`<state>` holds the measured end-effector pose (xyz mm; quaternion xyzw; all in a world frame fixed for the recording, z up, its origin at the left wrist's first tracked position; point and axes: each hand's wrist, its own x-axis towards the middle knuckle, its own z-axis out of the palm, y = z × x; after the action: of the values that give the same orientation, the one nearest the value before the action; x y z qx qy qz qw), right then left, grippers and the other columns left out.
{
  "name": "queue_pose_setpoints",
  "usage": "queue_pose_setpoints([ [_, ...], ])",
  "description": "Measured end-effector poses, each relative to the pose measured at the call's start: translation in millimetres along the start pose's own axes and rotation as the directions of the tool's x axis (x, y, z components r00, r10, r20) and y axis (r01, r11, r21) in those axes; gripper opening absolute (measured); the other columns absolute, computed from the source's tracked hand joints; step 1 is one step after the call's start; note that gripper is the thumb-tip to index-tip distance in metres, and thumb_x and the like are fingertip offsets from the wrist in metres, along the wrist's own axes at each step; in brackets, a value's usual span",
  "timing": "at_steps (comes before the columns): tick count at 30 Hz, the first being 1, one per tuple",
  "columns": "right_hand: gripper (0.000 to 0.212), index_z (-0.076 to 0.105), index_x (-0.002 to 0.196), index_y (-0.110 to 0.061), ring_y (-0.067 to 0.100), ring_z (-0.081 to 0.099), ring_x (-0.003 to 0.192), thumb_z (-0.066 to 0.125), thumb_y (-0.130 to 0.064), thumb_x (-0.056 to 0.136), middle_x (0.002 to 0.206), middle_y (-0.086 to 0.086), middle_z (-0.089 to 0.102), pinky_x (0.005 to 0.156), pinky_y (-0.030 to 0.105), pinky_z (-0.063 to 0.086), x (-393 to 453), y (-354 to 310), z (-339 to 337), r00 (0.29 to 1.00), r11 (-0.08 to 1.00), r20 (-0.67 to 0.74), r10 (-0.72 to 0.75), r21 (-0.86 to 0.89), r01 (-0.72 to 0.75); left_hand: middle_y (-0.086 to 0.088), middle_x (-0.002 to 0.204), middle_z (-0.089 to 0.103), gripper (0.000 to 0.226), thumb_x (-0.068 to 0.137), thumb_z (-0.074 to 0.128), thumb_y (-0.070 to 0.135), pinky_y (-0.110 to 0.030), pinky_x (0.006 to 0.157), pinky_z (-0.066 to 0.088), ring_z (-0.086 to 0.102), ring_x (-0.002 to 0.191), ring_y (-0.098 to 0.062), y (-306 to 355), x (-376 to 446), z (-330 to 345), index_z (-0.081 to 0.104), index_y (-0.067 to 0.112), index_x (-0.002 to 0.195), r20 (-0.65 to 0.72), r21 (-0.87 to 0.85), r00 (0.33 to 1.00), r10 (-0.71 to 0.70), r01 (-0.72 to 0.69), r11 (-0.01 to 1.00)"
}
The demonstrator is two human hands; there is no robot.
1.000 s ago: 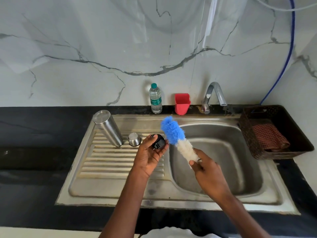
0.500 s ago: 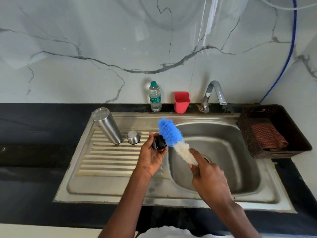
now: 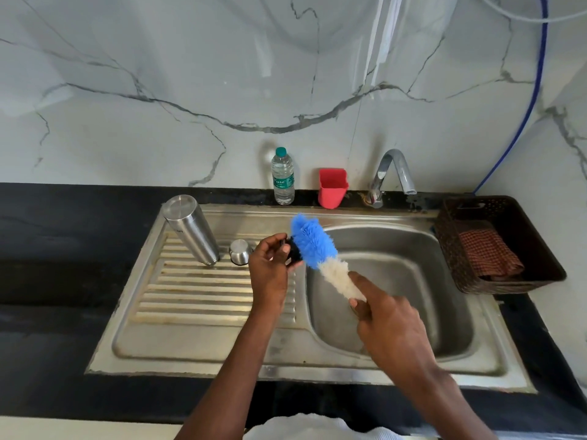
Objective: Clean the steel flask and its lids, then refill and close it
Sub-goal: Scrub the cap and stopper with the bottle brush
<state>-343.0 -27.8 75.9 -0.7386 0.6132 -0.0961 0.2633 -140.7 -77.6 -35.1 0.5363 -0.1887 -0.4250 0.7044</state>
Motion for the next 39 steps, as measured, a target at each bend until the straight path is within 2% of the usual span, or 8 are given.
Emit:
queue_pose_setpoints([
  [5,0.056,0.038,0.151,-0.05,0.023,0.052,0.07,0.054,-0.027,0.102,0.085,0.002,0.062,0.066,0.034,0.043,13.9,-1.6,4.8,0.998,0.998,-0.041,0.057,-0.014,-0.058,-0.01,0.11,0.078,0.04,0.087,0.07,-0.015,-0.045,0.085,0.065,0.075,0.105,-0.031,-9.3,-6.0,14.6,0.076,0.012,0.116,0.148,0.197,0.977,0.15,-0.178,0.964],
  [8,0.052,0.048,0.149,-0.045,0.014,0.062,0.07,0.055,-0.024,0.102,0.091,-0.002,0.068,0.059,0.029,0.046,35.3,4.4,1.3,0.995,0.988,-0.007,0.102,0.12,-0.1,-0.001,0.107,0.08,0.041,0.083,0.076,-0.01,-0.038,0.092,0.062,0.076,0.104,-0.02,-14.6,-1.7,17.1,0.079,0.019,0.111,0.079,0.311,0.986,0.144,-0.162,0.937],
  [15,0.052,0.049,0.143,-0.05,0.017,0.063,0.077,0.055,-0.023,0.1,0.09,-0.005,0.067,0.066,0.031,0.043,15.3,12.1,6.7,0.998,0.993,0.02,0.063,0.096,-0.064,-0.01,0.105,0.08,0.035,0.087,0.068,-0.016,-0.038,0.082,0.063,0.077,0.098,-0.025,-16.9,7.0,10.1,0.078,0.009,0.11,0.085,0.27,0.995,0.05,-0.071,0.96],
  [20,0.041,0.062,0.134,-0.044,0.011,0.063,0.073,0.058,-0.026,0.098,0.089,-0.01,0.071,0.067,0.029,0.049,50.8,33.3,11.1,0.964,0.917,0.137,0.227,0.304,-0.259,-0.001,0.098,0.078,0.033,0.088,0.064,-0.02,-0.023,0.075,0.061,0.077,0.084,-0.008,-6.3,1.6,16.6,0.075,0.003,0.108,0.226,0.313,0.972,0.068,-0.139,0.94],
  [24,0.043,0.059,0.135,-0.048,0.018,0.067,0.092,0.059,-0.025,0.099,0.106,-0.008,0.073,0.078,0.033,0.048,19.7,37.2,0.4,0.983,0.974,0.107,0.146,0.157,-0.162,-0.005,0.099,0.079,0.034,0.085,0.07,-0.011,-0.046,0.078,0.065,0.077,0.09,-0.027,-3.4,15.7,8.7,0.078,0.018,0.101,0.201,0.293,0.976,0.079,-0.137,0.946],
  [30,0.048,0.048,0.141,-0.044,0.035,0.066,0.094,0.053,-0.024,0.097,0.104,0.005,0.07,0.071,0.039,0.048,38.0,14.1,-7.5,0.99,0.987,-0.004,0.14,-0.076,-0.14,0.004,0.097,0.077,0.034,0.083,0.068,-0.019,-0.029,0.084,0.059,0.073,0.094,-0.012,-12.8,-1.7,23.5,0.075,0.01,0.101,0.313,0.325,0.943,0.111,-0.216,0.921],
  [34,0.046,0.048,0.136,-0.039,0.03,0.056,0.081,0.05,-0.019,0.095,0.093,-0.003,0.061,0.069,0.039,0.046,11.1,5.8,-19.6,0.996,0.984,0.059,0.069,-0.166,-0.059,-0.018,0.098,0.072,0.025,0.086,0.064,-0.023,-0.026,0.072,0.06,0.073,0.085,-0.013,-3.8,12.3,18.8,0.067,-0.003,0.101,0.213,0.257,0.967,0.142,-0.196,0.946],
  [39,0.036,0.06,0.124,-0.035,0.032,0.067,0.093,0.052,-0.027,0.09,0.103,0.003,0.071,0.073,0.038,0.051,58.1,22.7,-13.2,0.99,0.988,0.047,0.13,-0.087,-0.126,-0.004,0.102,0.076,0.033,0.082,0.07,-0.016,-0.033,0.095,0.056,0.072,0.1,-0.018,-4.9,7.3,29.5,0.072,0.013,0.098,0.332,0.285,0.936,0.121,-0.222,0.933],
])
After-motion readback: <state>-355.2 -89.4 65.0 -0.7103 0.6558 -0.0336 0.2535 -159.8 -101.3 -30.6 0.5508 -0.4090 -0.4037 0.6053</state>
